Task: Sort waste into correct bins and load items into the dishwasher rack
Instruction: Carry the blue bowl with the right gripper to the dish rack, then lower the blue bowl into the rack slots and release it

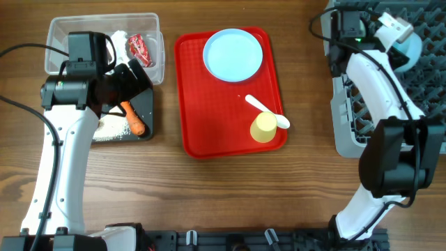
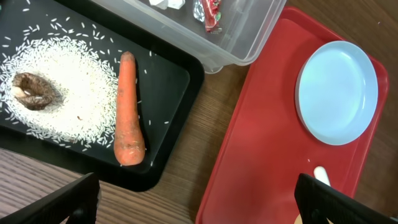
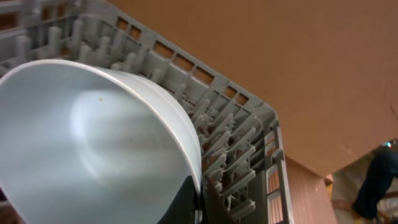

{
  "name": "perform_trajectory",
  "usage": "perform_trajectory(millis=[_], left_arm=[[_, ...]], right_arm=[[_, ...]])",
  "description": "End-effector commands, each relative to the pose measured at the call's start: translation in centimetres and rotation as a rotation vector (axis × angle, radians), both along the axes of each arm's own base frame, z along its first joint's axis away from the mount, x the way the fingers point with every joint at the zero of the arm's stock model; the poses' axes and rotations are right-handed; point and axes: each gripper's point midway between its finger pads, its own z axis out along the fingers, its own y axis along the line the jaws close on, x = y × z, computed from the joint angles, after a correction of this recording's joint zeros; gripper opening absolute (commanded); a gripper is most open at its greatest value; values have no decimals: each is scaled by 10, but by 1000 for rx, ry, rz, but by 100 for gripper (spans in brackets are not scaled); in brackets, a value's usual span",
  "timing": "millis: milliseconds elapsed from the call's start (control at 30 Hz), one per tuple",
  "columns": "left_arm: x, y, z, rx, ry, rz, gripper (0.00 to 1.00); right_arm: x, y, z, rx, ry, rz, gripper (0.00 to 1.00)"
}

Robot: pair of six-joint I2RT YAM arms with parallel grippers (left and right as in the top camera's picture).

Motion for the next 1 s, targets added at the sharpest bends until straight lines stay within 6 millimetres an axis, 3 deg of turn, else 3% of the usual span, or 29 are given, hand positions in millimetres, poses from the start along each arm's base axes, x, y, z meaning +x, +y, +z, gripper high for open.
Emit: perform_trajectory(millis=[0, 100, 300, 467, 733, 967], left_arm=[[3, 2, 3, 11, -9, 12, 100], [3, 1, 3, 11, -9, 12, 100], [3, 1, 3, 11, -9, 12, 100], [3, 2, 3, 11, -9, 12, 100], [3, 2, 3, 11, -9, 12, 100], [3, 2, 3, 11, -9, 12, 100]], right_arm=[[0, -6, -1, 15, -45, -16, 4], [5, -4, -5, 42, -61, -1, 4], [29, 12, -33, 227, -17, 140, 4], [44, 16, -31, 215, 97, 255, 4], [51, 14, -22, 153, 170, 295, 4], [51, 9, -11, 38, 416, 353, 4]])
